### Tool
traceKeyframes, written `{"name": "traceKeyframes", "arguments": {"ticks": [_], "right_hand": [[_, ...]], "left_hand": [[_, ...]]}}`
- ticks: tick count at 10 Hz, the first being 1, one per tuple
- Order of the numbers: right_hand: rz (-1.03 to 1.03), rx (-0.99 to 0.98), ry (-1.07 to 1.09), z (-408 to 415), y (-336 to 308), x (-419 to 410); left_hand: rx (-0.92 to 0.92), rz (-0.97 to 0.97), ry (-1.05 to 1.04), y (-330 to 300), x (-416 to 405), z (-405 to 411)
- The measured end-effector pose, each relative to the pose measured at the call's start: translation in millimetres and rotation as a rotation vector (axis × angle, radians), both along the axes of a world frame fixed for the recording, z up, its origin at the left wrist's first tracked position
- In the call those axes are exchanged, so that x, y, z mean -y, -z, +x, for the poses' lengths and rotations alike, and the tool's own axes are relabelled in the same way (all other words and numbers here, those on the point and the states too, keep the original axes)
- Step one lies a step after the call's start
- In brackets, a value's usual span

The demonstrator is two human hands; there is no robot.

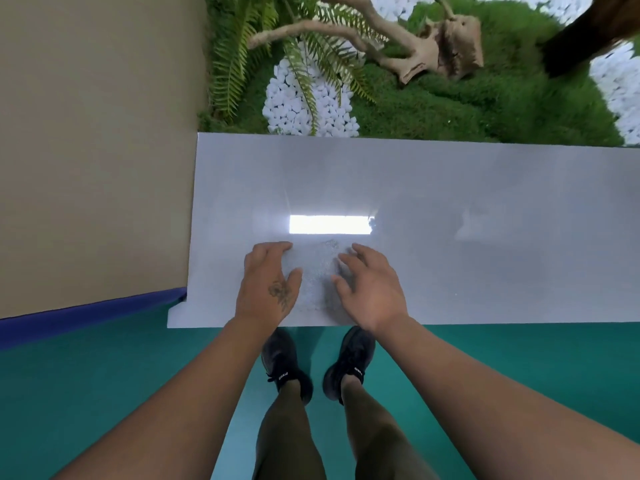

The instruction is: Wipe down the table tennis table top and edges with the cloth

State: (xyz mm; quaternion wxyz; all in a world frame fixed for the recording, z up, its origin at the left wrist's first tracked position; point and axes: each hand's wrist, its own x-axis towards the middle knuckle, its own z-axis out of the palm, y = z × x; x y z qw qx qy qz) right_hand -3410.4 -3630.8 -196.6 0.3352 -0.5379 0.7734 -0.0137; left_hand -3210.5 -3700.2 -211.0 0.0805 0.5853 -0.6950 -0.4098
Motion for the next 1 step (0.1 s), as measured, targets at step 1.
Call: {"name": "traceKeyframes", "arguments": {"ticks": [1], "right_hand": [[0.009,-0.047,-0.048,-7.9,-35.4,16.8]], "left_hand": [[-0.026,-0.056,0.015,-37.0,16.9,-8.0]]}}
